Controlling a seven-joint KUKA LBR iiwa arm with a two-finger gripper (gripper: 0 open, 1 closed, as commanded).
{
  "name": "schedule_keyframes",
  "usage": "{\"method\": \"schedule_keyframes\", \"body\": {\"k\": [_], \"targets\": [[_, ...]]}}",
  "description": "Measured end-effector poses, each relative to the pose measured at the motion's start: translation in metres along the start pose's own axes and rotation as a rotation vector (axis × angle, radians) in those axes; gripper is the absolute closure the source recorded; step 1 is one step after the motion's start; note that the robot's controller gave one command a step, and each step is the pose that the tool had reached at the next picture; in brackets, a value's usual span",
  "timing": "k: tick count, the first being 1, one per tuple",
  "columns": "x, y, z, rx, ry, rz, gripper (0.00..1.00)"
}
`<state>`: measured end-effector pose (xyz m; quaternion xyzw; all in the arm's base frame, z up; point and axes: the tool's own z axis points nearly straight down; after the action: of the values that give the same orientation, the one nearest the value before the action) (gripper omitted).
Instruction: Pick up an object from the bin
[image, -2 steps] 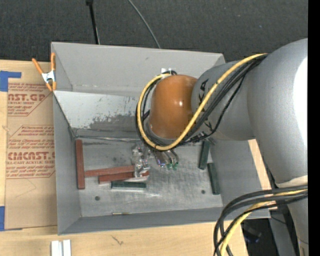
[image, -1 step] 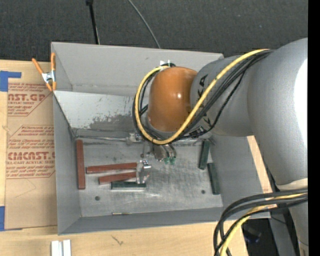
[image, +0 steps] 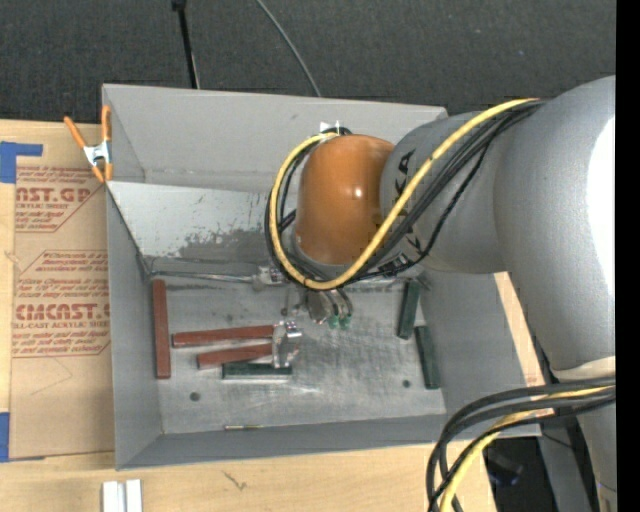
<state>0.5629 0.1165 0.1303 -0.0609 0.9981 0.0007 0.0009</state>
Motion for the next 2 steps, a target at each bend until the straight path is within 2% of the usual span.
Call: {"method": "schedule_keyframes", "body": {"k": [1,2], "targets": [[0.0386,0.0283,0.0581,0.0,0.01,0.049,1.0],[0.0385,0.0282,0.0581,0.0,0.01,0.049,1.0]]}}
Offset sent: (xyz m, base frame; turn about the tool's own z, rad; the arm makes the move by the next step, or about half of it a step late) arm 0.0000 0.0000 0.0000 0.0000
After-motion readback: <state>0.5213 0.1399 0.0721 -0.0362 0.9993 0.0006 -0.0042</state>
